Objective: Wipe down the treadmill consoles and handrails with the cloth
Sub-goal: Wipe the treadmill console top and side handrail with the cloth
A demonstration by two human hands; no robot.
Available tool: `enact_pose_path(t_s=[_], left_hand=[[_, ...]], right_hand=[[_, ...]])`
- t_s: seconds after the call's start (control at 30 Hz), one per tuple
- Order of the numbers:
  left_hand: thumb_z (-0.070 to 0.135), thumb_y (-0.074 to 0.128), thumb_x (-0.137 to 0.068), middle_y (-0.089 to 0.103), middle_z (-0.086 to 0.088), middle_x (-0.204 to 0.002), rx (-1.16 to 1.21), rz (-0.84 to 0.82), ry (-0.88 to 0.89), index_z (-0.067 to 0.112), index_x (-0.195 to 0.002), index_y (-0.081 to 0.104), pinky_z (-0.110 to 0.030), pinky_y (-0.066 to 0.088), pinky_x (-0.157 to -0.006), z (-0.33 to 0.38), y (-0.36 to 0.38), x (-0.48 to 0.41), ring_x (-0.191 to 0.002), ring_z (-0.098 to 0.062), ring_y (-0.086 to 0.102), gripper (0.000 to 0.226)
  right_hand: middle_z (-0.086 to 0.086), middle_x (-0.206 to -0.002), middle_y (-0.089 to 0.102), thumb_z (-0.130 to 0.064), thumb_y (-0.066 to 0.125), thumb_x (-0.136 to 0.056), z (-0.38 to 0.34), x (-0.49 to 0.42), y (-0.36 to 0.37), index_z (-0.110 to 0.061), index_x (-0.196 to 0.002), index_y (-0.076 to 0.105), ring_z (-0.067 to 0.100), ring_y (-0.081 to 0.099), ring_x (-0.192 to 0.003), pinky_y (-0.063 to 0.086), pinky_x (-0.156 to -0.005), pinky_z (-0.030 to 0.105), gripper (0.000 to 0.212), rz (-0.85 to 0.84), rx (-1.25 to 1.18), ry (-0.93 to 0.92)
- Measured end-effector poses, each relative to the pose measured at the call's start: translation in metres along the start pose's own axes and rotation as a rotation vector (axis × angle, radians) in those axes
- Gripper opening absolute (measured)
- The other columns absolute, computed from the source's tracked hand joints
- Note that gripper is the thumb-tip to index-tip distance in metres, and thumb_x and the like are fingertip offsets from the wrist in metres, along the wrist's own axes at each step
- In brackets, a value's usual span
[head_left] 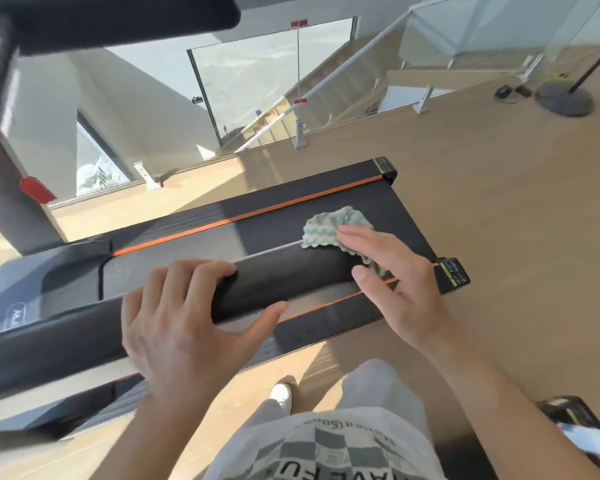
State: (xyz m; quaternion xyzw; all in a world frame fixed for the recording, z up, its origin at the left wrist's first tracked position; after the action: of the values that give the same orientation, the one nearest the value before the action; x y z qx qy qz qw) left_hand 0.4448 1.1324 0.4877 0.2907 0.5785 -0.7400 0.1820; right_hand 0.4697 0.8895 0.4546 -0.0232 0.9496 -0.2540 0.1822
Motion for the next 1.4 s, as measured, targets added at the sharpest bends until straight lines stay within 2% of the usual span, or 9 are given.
enact_pose_path(t_s=[0.1,0.23,0.37,0.5,0.63,0.83,1.0,1.1,1.4], left_hand=[[0.067,0.072,-0.080,0.068,-0.002,-0.084,-0.021,0.045,-0.047,0.016,-0.086,0.073,-0.041,0.041,-0.067,0.006,0.002,-0.003,-0.077,-0.030,0.062,0.051],[0.057,0.067,-0.087,0.066,-0.004,-0.080,-0.101,0.121,-0.204,0.015,-0.083,0.070,-0.033,0.033,-0.076,0.017,0.006,-0.006,-0.077,-0.028,0.059,0.042],[0.044,0.062,-0.090,0.065,-0.007,-0.097,-0.119,0.108,-0.394,0.010,-0.095,0.070,-0.045,0.036,-0.101,0.049,0.016,0.000,-0.100,-0.030,0.056,0.035],[0.046,0.062,-0.089,0.063,-0.009,-0.128,-0.085,0.072,-0.588,0.007,-0.115,0.068,-0.051,0.016,-0.125,0.082,0.028,0.009,-0.139,-0.031,0.045,0.047],[0.056,0.057,-0.090,0.052,-0.005,-0.150,-0.081,0.048,-0.709,0.012,-0.131,0.062,-0.053,0.013,-0.126,0.096,0.031,0.013,-0.152,-0.025,0.028,0.060],[0.050,0.062,-0.090,0.057,-0.006,-0.144,-0.080,0.184,-0.733,0.009,-0.125,0.066,-0.058,0.018,-0.124,0.094,0.041,0.016,-0.151,-0.026,0.032,0.054],[0.040,0.063,-0.086,0.060,-0.013,-0.138,-0.053,0.293,-0.741,0.002,-0.117,0.067,-0.062,0.014,-0.123,0.094,0.051,0.015,-0.149,-0.030,0.033,0.049],[0.038,0.063,-0.085,0.061,-0.015,-0.135,-0.064,0.324,-0.724,0.001,-0.113,0.068,-0.065,0.015,-0.121,0.094,0.053,0.013,-0.147,-0.034,0.035,0.047],[0.034,0.061,-0.082,0.065,-0.020,-0.126,-0.113,0.406,-0.689,0.003,-0.108,0.071,-0.070,0.021,-0.116,0.092,0.057,0.013,-0.141,-0.043,0.043,0.042]], right_hand=[[-0.002,-0.125,0.071,-0.016,0.046,-0.102,0.032,-0.021,-0.008,-0.014,-0.124,0.070,0.013,0.060,-0.125,0.044,-0.102,0.026,0.033,-0.183,-0.365,0.263],[0.033,-0.111,0.063,-0.027,0.037,-0.108,0.069,-0.044,0.002,-0.025,-0.119,0.074,0.050,0.054,-0.109,0.046,-0.091,0.055,0.039,-0.494,-0.452,0.382],[0.025,-0.115,0.068,-0.033,0.040,-0.101,0.081,-0.056,0.007,-0.021,-0.120,0.073,0.054,0.052,-0.112,0.040,-0.097,0.066,0.040,-0.722,-0.544,0.359],[0.016,-0.124,0.068,-0.016,0.044,-0.106,0.070,-0.072,0.001,-0.023,-0.120,0.072,0.045,0.054,-0.121,0.038,-0.105,0.060,0.032,-0.845,-0.603,0.282],[0.004,-0.129,0.069,-0.013,0.042,-0.105,0.049,-0.088,0.002,-0.006,-0.126,0.068,0.016,0.061,-0.124,0.046,-0.107,0.031,0.034,-0.957,-0.704,0.145],[-0.003,-0.135,0.064,-0.031,0.040,-0.107,0.046,-0.108,0.033,-0.010,-0.128,0.067,0.037,0.057,-0.126,0.046,-0.105,0.058,0.040,-1.066,-0.631,0.098],[-0.011,-0.083,0.070,-0.033,0.042,-0.106,0.073,-0.102,0.043,-0.022,-0.114,0.075,0.006,0.062,-0.075,0.048,-0.076,0.024,0.036,-1.185,-0.366,0.186],[0.010,-0.105,0.075,-0.039,0.042,-0.105,0.081,-0.109,0.040,-0.022,-0.115,0.076,0.033,0.067,-0.104,0.051,-0.101,0.042,0.040,-1.211,-0.379,0.232],[0.007,-0.135,0.065,-0.028,0.044,-0.102,0.039,-0.130,0.063,0.000,-0.126,0.065,0.017,0.054,-0.133,0.040,-0.114,0.037,0.043,-1.438,-0.772,0.142]])
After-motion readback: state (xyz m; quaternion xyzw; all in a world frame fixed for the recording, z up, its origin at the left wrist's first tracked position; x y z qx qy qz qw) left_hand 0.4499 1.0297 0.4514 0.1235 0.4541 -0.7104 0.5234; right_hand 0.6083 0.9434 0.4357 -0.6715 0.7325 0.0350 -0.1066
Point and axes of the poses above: each hand's wrist, its own x-axis away from the middle knuckle, its own y-axis out of the palm, z = x × y, the point moved 6 cm from there along -x, towards the middle knuckle
